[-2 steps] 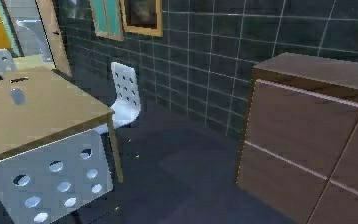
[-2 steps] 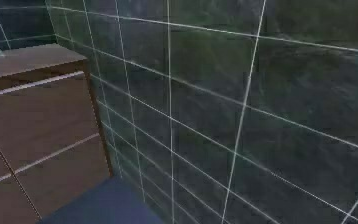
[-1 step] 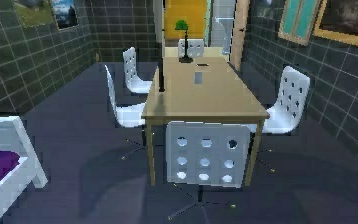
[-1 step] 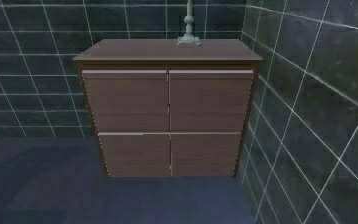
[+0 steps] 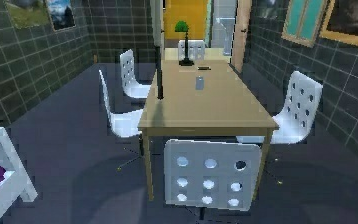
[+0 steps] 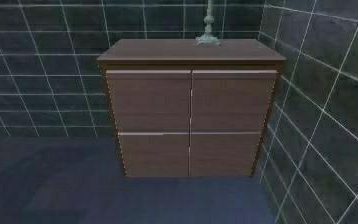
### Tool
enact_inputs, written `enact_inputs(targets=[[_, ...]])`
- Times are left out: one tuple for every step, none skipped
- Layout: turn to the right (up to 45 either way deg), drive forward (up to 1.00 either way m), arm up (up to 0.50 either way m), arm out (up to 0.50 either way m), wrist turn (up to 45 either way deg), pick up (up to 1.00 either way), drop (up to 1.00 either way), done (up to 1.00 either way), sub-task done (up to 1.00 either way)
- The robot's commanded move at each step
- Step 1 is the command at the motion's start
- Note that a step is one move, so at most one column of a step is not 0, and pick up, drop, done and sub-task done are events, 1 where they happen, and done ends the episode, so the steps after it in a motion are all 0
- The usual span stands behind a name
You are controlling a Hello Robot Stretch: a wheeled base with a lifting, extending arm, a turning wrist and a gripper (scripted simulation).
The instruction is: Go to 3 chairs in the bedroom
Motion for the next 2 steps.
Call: enact_inputs(targets=[[0.0, 0.00, 0.00, 0.00, 0.0, 0.00, 0.00, 0.00, 1.00], [-33.0, 0.00, 0.00, 0.00, 0.0, 0.00, 0.00, 0.00, 0.00]])
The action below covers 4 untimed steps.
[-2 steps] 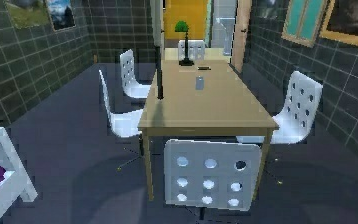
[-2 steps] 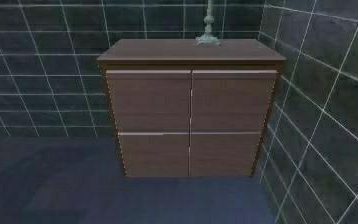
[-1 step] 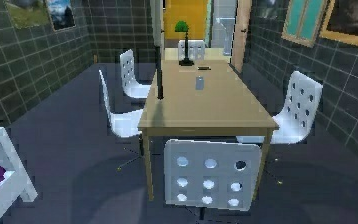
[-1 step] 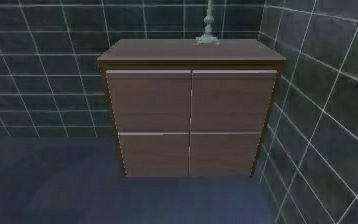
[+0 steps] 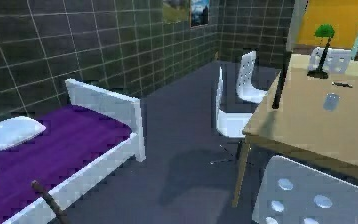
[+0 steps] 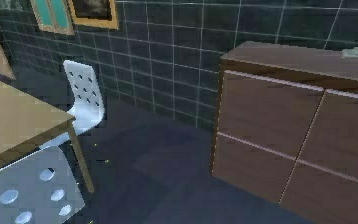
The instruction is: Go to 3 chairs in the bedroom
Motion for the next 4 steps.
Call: enact_inputs(targets=[[0.0, 0.50, 0.00, 0.00, 0.0, 0.00, 0.00, 0.00, 0.00], [12.0, 0.00, 0.00, 0.00, 0.0, 0.00, 0.00, 0.00, 0.00], [0.0, 0.25, 0.00, 0.00, 0.0, 0.00, 0.00, 0.00, 0.00], [18.0, 0.00, 0.00, 0.00, 0.0, 0.00, 0.00, 0.00, 0.00]])
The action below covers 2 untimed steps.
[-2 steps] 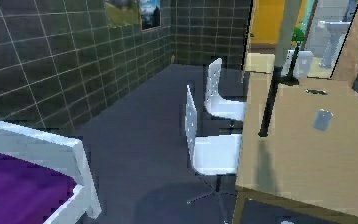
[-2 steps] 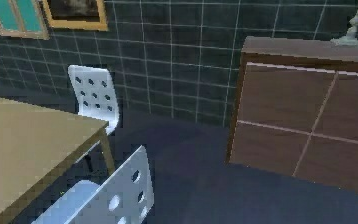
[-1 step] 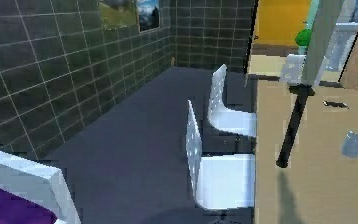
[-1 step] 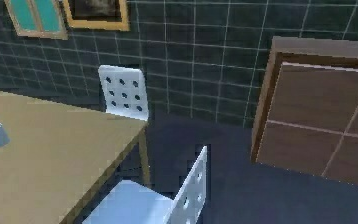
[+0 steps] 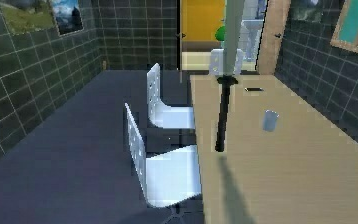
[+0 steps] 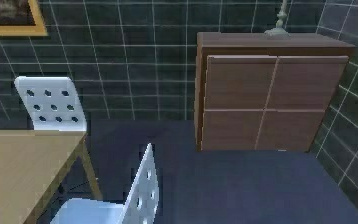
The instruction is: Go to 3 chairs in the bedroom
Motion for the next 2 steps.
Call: enact_inputs(targets=[[0.0, 0.00, 0.00, 0.00, 0.0, 0.00, 0.00, 0.00, 1.00], [45.0, 0.00, 0.00, 0.00, 0.0, 0.00, 0.00, 0.00, 0.00]])
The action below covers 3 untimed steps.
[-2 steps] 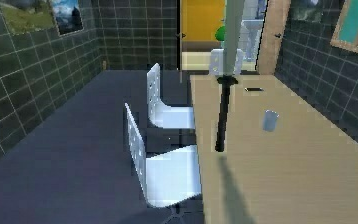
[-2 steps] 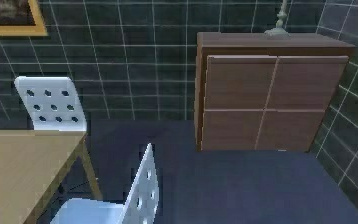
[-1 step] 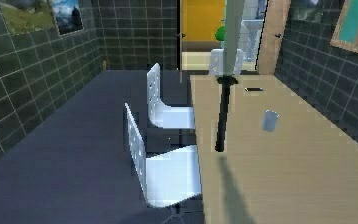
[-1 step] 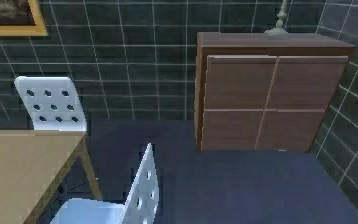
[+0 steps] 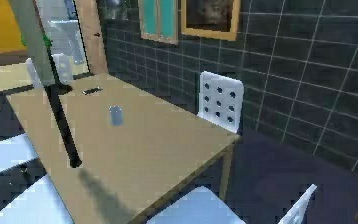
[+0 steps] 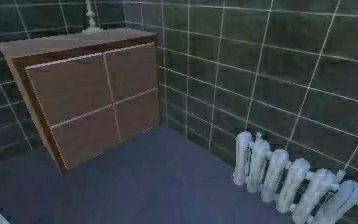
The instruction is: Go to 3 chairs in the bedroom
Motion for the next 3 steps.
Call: enact_inputs(targets=[[45.0, 0.00, 0.00, 0.00, 0.0, 0.00, 0.00, 0.00, 0.00], [45.0, 0.00, 0.00, 0.00, 0.0, 0.00, 0.00, 0.00, 0.00], [27.0, 0.00, 0.00, 0.00, 0.0, 0.00, 0.00, 0.00, 0.00]])
